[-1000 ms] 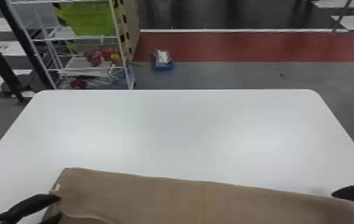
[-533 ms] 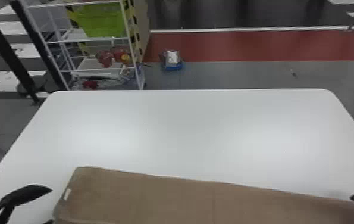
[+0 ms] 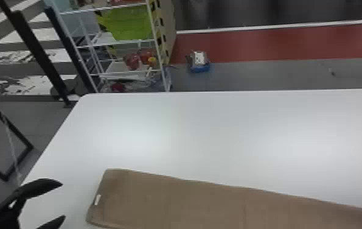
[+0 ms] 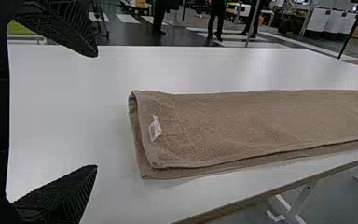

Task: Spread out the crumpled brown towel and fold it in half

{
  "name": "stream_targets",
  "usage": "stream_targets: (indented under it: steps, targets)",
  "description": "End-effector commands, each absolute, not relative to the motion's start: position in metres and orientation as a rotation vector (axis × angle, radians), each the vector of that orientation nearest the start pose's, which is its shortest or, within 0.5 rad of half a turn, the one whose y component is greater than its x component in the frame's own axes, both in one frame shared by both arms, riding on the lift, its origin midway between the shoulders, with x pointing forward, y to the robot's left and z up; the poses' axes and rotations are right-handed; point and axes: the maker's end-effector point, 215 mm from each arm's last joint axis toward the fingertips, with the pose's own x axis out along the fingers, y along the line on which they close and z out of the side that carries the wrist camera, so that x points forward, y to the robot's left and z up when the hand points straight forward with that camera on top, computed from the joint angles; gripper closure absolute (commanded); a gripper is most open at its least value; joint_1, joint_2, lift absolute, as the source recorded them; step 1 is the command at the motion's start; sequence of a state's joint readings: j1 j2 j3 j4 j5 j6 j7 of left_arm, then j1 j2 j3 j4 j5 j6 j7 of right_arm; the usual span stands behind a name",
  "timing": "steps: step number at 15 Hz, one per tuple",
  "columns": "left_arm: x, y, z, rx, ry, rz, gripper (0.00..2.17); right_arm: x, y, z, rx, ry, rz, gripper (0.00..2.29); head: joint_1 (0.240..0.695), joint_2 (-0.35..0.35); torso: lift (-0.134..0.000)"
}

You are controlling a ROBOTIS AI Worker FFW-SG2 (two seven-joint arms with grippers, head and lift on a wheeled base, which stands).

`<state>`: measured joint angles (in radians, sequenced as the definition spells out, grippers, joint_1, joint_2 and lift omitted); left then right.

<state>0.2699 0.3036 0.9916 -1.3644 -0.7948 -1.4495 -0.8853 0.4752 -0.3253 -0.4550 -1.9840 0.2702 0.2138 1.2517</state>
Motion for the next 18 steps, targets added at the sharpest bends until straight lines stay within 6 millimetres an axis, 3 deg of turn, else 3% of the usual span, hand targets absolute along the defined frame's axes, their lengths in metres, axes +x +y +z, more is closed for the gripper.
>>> stream_targets:
  steps: [1,18]
  targets:
    - [0.3076,0.4383,-0.4053,1.479,0.038,-0.789,0.03,0.3374,-0.3435,-0.4327,-0.463,0.623,0.836,0.08,0.695,0.186,-0.123]
    - [0.3107,0.4349,-0.4087,1.479,0.041,-0.804,0.03,0.346,-0.343,-0.4371,-0.457,0.624,0.837,0.08,0.695,0.166,-0.123]
